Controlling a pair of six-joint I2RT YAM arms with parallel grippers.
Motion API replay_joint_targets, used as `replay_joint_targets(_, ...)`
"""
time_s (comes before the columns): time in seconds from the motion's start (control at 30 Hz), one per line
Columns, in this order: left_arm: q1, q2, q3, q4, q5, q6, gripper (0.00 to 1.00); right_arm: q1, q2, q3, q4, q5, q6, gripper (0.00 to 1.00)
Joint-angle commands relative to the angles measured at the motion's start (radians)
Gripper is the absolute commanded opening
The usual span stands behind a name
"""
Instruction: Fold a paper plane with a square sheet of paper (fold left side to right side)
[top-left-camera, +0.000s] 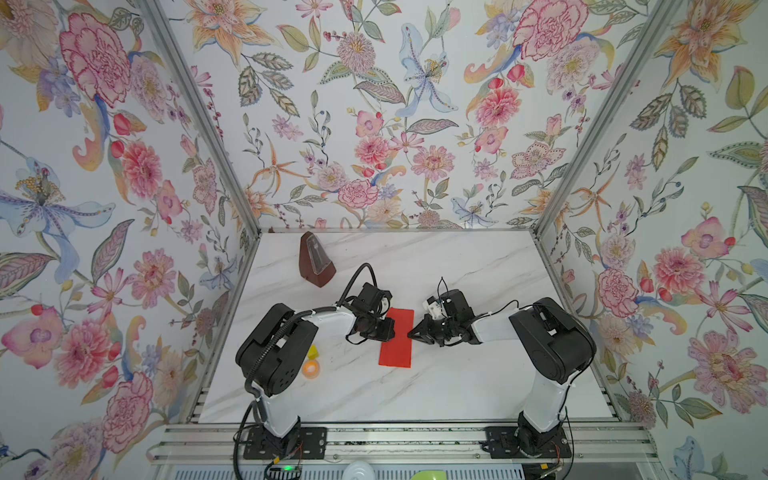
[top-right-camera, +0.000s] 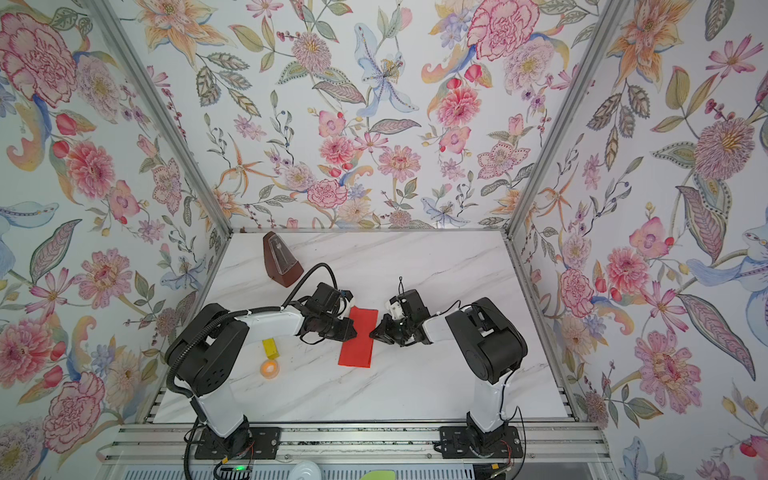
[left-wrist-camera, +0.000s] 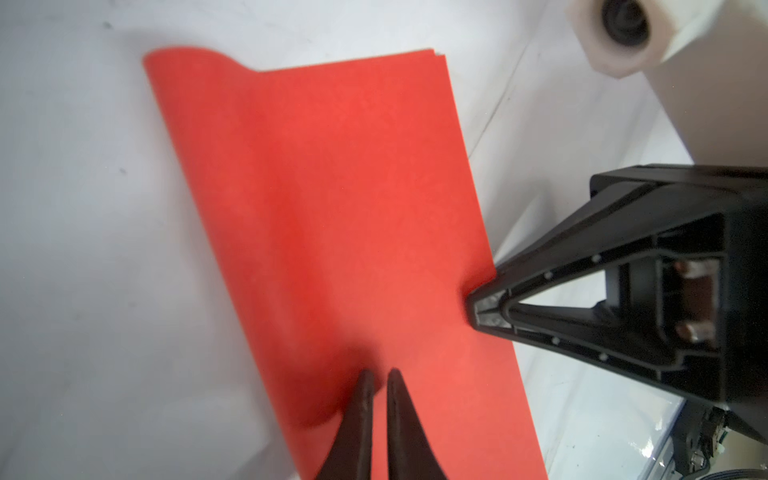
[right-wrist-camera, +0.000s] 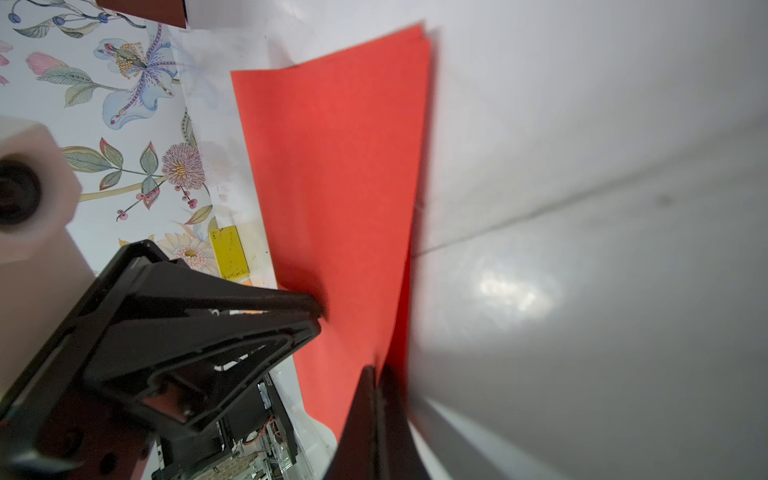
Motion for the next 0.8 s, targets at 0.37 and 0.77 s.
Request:
replay_joint_targets(0.37, 0.125, -0.054, -0.199, -0.037, -0.074, 0.030, 0.03, 0.007, 0.033, -0.020, -0.098, 0.073, -0.023, 0.00)
replay_joint_targets(0.77, 0.077, -0.112, -0.026, -0.055, -0.013, 0.025, 0.00, 0.008, 0.031, -0.016, -0.103, 0.074, -0.023, 0.00)
